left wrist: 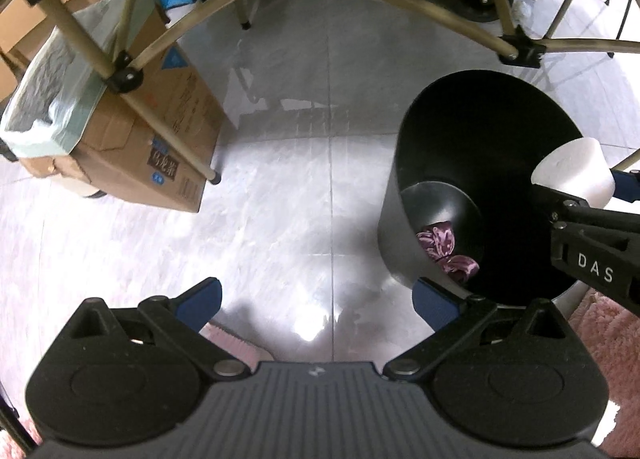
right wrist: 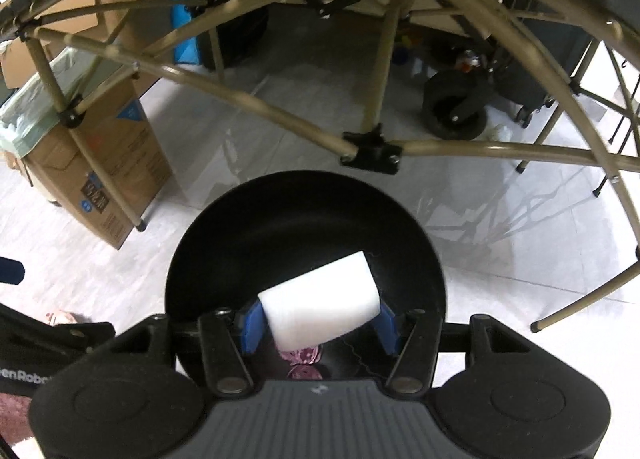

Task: Collect trash
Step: 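Move the right gripper over the bin and open it to drop the foam roll, then withdraw both open grippers from above the bin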

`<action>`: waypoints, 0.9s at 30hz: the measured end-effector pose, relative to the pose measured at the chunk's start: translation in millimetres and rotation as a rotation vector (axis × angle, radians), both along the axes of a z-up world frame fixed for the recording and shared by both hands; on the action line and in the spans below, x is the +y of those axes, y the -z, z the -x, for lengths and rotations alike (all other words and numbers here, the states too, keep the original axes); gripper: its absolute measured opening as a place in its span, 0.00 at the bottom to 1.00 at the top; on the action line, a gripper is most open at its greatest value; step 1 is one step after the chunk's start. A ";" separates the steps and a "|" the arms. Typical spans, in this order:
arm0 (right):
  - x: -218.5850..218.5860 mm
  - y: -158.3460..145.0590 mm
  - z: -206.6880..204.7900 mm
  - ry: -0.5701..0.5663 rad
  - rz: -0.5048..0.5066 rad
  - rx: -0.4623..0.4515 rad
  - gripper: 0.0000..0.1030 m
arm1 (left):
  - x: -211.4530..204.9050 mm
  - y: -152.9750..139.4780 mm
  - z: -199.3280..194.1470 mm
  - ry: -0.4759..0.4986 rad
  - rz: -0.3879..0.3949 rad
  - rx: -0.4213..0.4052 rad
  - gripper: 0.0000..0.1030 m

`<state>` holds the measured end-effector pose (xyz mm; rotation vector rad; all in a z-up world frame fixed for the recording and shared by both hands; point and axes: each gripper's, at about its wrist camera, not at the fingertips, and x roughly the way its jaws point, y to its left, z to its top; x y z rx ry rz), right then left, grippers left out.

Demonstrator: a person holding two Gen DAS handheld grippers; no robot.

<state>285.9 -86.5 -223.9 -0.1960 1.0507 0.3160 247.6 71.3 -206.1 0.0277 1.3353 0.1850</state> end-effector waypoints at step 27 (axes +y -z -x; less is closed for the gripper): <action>9.0 26.4 -9.5 0.055 -0.007 0.158 1.00 | 12.7 14.0 9.2 0.005 0.004 0.044 1.00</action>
